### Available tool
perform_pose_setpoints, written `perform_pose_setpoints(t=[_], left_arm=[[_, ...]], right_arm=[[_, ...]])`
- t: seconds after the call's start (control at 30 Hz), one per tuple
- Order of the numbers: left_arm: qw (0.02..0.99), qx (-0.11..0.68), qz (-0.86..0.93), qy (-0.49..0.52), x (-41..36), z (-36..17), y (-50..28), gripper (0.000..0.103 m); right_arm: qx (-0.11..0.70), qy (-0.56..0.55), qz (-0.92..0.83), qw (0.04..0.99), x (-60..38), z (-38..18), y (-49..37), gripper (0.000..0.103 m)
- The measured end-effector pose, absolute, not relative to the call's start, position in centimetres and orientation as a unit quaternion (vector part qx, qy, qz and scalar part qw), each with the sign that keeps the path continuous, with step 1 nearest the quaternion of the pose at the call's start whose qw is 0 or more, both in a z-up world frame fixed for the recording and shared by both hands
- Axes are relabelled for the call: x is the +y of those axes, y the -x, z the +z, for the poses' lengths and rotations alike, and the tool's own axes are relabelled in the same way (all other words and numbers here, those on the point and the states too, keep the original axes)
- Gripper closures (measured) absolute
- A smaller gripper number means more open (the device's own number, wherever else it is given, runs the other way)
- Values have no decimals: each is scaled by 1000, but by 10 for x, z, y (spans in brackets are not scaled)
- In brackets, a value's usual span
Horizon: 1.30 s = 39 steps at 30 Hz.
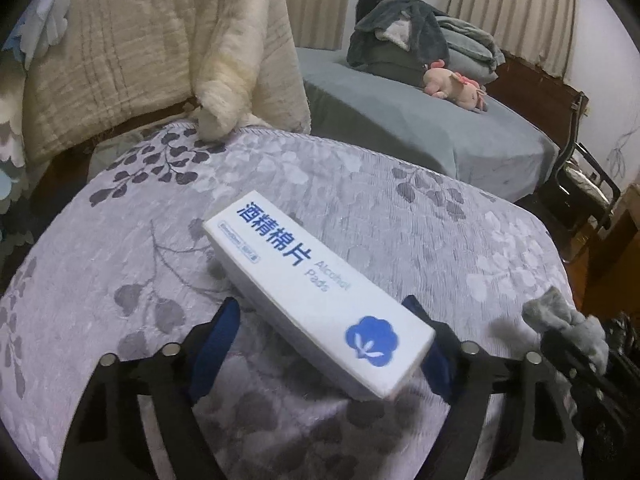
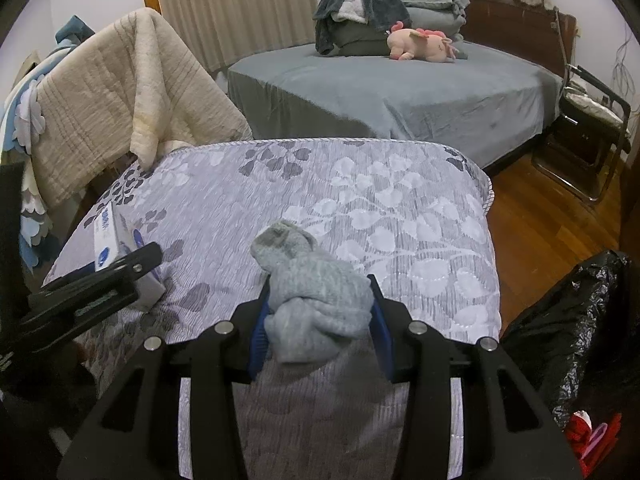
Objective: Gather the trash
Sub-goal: 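Grasp the white Alcohol Pads box with the left tool while the right tool holds the grey sock, then carry the Alcohol Pads box and grey sock over the bin with both tools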
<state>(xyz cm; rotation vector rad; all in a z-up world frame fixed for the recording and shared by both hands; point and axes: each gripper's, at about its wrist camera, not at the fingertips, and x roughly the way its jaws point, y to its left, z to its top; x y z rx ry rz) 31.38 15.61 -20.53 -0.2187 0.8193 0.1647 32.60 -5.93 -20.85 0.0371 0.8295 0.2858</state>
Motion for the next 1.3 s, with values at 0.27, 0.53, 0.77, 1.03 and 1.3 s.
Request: perform_pose_setpoints(t=[0.27, 0.53, 0.77, 1.03, 1.3], left_arm=[[905, 400, 89, 117, 175, -201, -291, 21], [892, 412, 74, 170, 185, -213, -305, 18], [895, 406, 34, 184, 179, -215, -306, 58], [900, 408, 8, 155, 168, -207, -297, 73], [900, 411, 15, 143, 164, -208, -300, 58]], right_arm=[[401, -14, 145, 905, -49, -209, -324, 61], [399, -6, 144, 905, -47, -208, -324, 61], [403, -6, 145, 904, -47, -211, -325, 61], [402, -8, 146, 904, -47, -208, -322, 61], [400, -6, 147, 905, -47, -205, -321, 61]])
